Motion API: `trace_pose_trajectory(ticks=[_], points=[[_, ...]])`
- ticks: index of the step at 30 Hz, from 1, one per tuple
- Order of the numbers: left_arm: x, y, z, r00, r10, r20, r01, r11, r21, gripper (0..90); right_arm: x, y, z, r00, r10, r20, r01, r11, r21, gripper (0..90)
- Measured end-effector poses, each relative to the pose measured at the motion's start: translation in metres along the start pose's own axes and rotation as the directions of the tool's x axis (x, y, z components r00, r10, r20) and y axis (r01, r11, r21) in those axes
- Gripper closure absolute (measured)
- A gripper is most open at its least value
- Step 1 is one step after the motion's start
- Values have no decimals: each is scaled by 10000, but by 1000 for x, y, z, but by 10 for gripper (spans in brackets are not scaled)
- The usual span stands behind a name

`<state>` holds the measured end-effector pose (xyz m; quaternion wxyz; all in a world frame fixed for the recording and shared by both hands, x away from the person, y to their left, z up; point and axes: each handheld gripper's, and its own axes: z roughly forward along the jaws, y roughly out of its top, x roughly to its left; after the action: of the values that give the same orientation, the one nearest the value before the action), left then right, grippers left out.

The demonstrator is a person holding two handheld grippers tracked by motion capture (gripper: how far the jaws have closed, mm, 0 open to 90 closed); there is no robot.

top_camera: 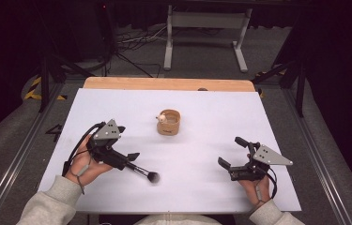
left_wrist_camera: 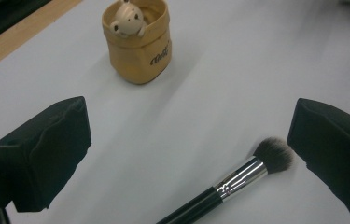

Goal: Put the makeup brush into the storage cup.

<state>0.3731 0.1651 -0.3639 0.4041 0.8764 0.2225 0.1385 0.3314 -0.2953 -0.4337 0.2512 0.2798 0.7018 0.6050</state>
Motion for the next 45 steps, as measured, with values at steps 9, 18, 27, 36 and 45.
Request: trace_pose_trajectory(ticks=[9, 18, 27, 36, 45], points=[[3, 10, 2, 9990, 400, 190, -415, 9953, 874, 2, 0, -1, 0, 9999, 129, 25, -129, 9999, 76, 0], [6, 14, 8, 9989, 386, 252, -428, 9799, 1950, 7, 0, 0, -1, 9998, 184, 35, -185, 9998, 38, 0], [5, 20, 12, 9961, 823, 318, -877, 9628, 2557, 8, 0, 0, -1, 9999, 144, 43, -144, 9999, 14, 0], [8, 25, 18, 9928, 936, 752, -1131, 9395, 3233, 13, 0, -1, -1, 9997, 225, 57, -226, 9997, 40, 0], [9, 27, 24, 9898, 1004, 1013, -1308, 9220, 3645, 16, -1, -1, -1, 9997, 240, 50, -240, 9997, 33, 0]])
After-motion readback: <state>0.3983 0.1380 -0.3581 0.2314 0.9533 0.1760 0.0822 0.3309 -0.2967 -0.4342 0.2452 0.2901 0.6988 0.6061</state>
